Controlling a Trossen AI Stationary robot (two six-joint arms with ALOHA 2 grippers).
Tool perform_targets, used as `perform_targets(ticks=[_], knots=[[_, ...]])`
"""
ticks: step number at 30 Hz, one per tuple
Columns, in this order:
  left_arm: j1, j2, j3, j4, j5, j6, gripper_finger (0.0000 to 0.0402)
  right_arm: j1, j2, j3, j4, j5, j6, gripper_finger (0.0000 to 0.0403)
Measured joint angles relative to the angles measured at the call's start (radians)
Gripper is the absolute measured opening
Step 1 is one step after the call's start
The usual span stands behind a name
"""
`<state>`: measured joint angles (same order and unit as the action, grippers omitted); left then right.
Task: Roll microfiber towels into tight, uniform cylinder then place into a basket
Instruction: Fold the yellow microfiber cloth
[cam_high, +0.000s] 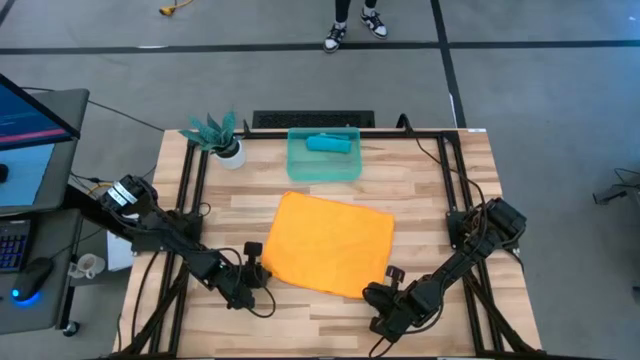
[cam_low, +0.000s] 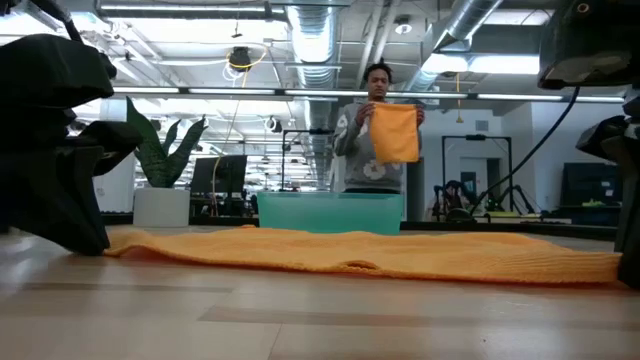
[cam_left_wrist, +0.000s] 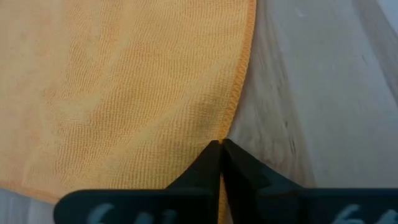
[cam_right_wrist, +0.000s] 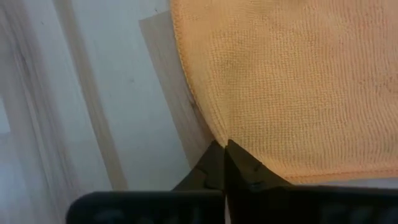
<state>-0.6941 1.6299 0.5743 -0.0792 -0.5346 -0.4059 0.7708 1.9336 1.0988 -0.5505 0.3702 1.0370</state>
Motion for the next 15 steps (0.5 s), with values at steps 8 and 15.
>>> perform_targets(ticks=[8,15], knots=[[-0.029,0.006,0.138,-0.152,0.024,-0.011,0.0001,0.0,0.01,0.099,-0.016,-0.026,-0.056,0.0009],[-0.089,0.004,0.285,-0.405,0.017,-0.087,0.0,0.017,0.008,0.185,-0.02,-0.014,-0.102,0.0008]])
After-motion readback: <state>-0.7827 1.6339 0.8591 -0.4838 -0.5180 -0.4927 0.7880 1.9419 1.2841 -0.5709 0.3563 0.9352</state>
